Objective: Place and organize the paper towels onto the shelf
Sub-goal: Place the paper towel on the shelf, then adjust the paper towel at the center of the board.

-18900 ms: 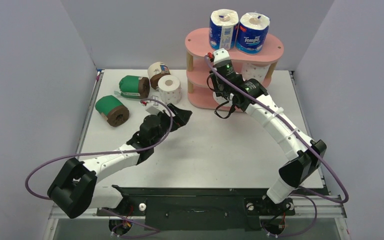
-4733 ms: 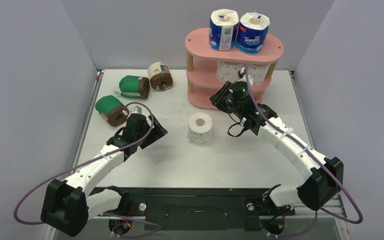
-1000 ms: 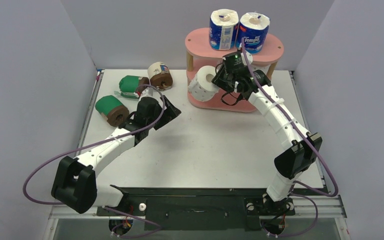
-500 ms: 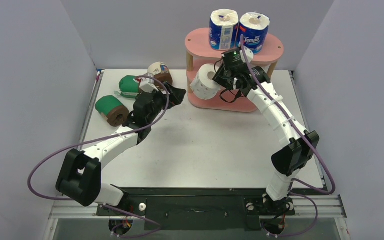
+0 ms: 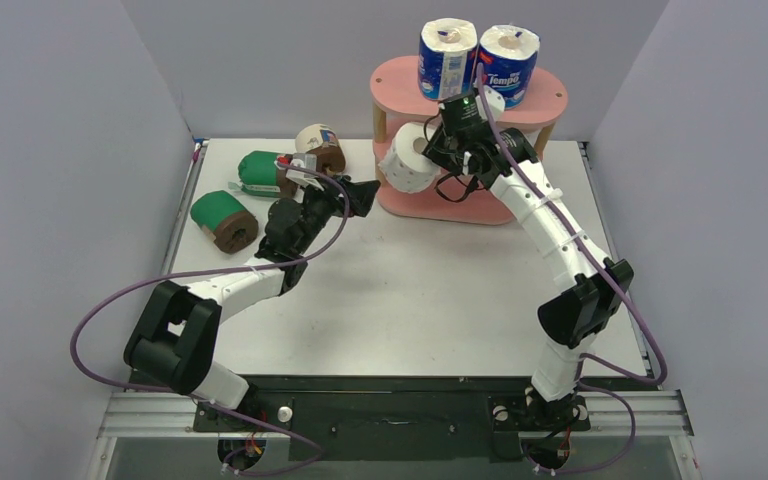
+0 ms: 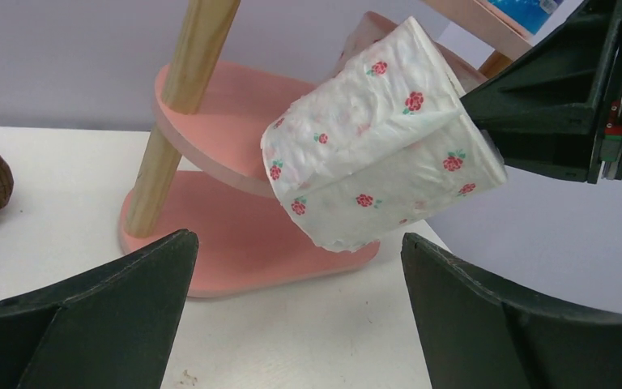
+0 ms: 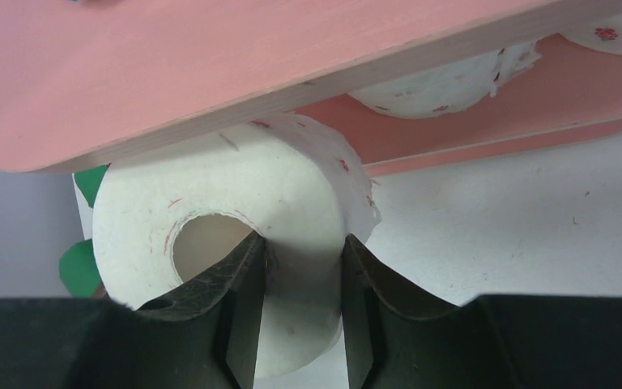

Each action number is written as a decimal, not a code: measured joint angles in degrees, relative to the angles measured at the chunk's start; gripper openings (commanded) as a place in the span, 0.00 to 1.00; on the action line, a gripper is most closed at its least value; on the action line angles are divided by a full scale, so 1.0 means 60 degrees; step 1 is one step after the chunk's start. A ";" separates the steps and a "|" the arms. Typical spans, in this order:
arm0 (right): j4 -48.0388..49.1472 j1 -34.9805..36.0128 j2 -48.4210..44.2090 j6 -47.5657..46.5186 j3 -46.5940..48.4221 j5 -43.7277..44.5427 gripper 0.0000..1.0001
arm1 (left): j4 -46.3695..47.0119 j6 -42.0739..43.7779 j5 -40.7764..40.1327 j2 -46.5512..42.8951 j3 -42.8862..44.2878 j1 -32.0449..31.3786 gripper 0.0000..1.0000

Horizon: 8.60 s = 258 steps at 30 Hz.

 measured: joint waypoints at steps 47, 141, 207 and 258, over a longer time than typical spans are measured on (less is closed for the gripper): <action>-0.0193 0.0095 0.1067 0.0000 0.1326 0.0135 0.06 | -0.0189 0.1293 0.0219 0.2885 0.2295 -0.0484 0.97; 0.3960 -0.0025 -1.1373 -0.2248 -1.2335 -0.0280 0.57 | -0.1064 0.1588 -0.0455 0.4521 0.5235 -0.0138 0.97; 0.4972 -0.0004 -1.3067 -0.1840 -1.3861 0.0368 0.72 | -0.5945 -0.0506 -0.2696 0.0109 0.2306 -0.0018 0.96; 0.6025 -0.0004 -1.3588 -0.1617 -1.5540 -0.1002 0.67 | -0.7788 -0.5260 -0.1213 -0.1712 -0.0251 0.8287 0.97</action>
